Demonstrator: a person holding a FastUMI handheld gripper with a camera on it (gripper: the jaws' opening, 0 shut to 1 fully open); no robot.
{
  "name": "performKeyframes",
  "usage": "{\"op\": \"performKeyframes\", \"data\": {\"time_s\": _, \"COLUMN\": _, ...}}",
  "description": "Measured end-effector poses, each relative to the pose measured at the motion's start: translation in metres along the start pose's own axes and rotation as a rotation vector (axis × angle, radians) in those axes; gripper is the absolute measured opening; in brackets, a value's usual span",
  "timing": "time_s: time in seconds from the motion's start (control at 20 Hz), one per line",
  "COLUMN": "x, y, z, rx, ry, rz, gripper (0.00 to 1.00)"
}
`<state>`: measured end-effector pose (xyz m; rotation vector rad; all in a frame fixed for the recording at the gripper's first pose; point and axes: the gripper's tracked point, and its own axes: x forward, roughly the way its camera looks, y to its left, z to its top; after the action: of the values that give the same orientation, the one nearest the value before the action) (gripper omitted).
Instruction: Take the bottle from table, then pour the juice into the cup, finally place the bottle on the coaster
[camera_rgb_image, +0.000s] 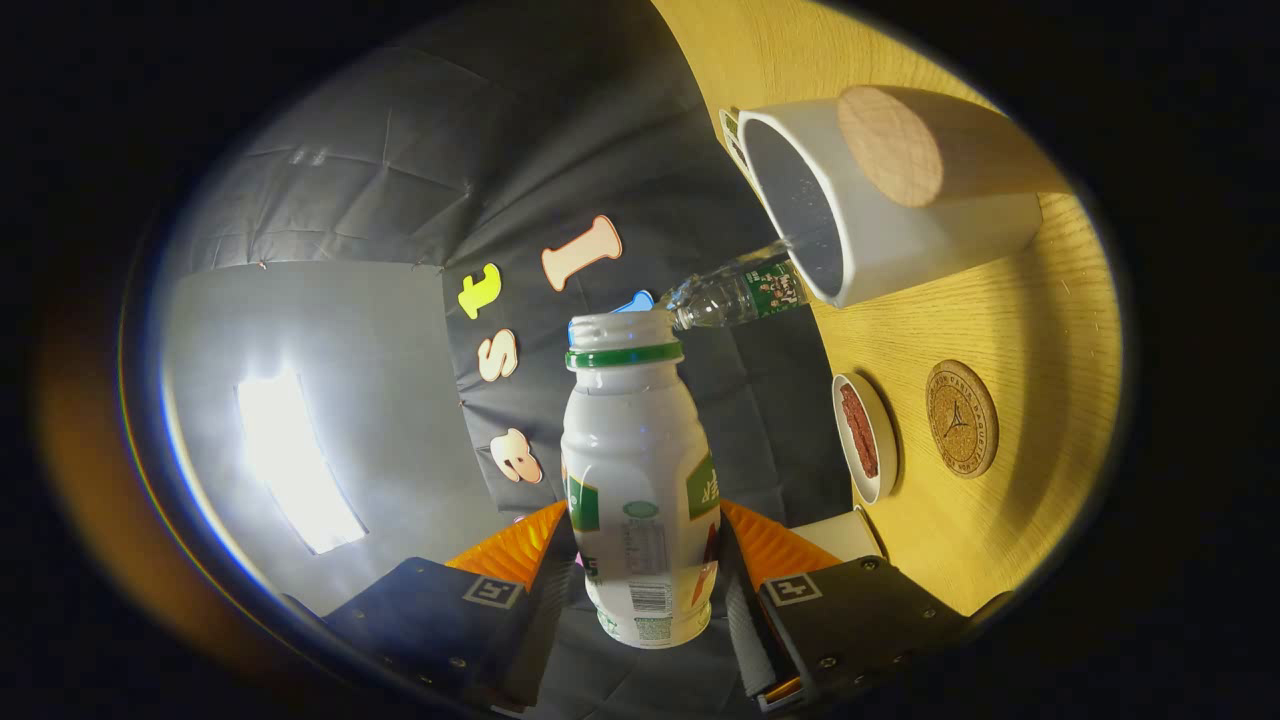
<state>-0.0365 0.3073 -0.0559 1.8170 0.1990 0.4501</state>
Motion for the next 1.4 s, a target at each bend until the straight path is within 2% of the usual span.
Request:
{"op": "performKeyframes", "data": {"time_s": 0.85, "x": -0.001, "y": 0.002, "z": 0.01, "rx": 0.098, "ry": -0.064, "rz": 0.024, "gripper": 0.73}}
{"op": "performKeyframes", "data": {"time_s": 1.4, "x": 0.001, "y": 0.005, "z": 0.012, "rx": 0.113, "ry": -0.08, "rz": 0.035, "gripper": 0.72}}
